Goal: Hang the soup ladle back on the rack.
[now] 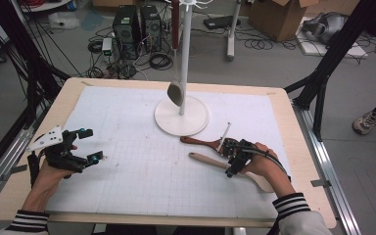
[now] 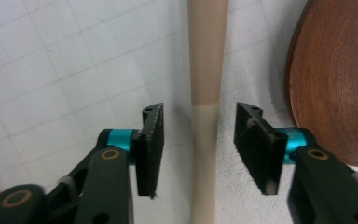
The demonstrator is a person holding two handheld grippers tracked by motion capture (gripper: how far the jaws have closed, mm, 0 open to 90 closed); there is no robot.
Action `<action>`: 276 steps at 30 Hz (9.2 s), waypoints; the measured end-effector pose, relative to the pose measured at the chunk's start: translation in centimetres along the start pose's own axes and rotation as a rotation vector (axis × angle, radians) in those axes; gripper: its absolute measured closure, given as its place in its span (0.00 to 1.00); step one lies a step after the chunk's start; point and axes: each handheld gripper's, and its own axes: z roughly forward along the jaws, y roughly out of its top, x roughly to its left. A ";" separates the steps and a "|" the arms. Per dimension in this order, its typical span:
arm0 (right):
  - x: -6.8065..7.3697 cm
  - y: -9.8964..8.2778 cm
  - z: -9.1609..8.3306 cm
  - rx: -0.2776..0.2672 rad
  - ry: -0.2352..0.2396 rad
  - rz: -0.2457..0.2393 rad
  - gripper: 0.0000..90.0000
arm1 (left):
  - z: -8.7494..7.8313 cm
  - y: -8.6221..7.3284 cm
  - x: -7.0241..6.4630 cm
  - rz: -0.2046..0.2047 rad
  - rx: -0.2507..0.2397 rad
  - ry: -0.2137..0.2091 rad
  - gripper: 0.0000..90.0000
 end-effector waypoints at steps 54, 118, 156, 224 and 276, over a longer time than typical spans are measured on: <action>0.4 0.5 -0.1 0.027 -0.036 -0.023 0.87 | 0.2 0.0 -0.1 -0.001 0.001 0.000 0.02; 2.7 0.5 -9.3 -0.948 -0.037 0.005 0.87 | 1.2 3.9 -1.7 0.042 -0.009 -0.037 0.02; 4.2 6.3 -9.4 -1.147 -0.070 0.027 0.87 | 10.3 14.6 -6.4 0.110 -0.020 -0.163 0.02; 5.0 8.2 -8.5 -1.174 -0.072 0.034 0.87 | 15.4 19.2 -9.1 0.030 -0.070 -0.139 0.79; 4.2 7.6 -9.7 -1.216 0.105 -0.187 0.13 | 14.8 19.8 -8.3 0.164 -0.067 -0.481 0.81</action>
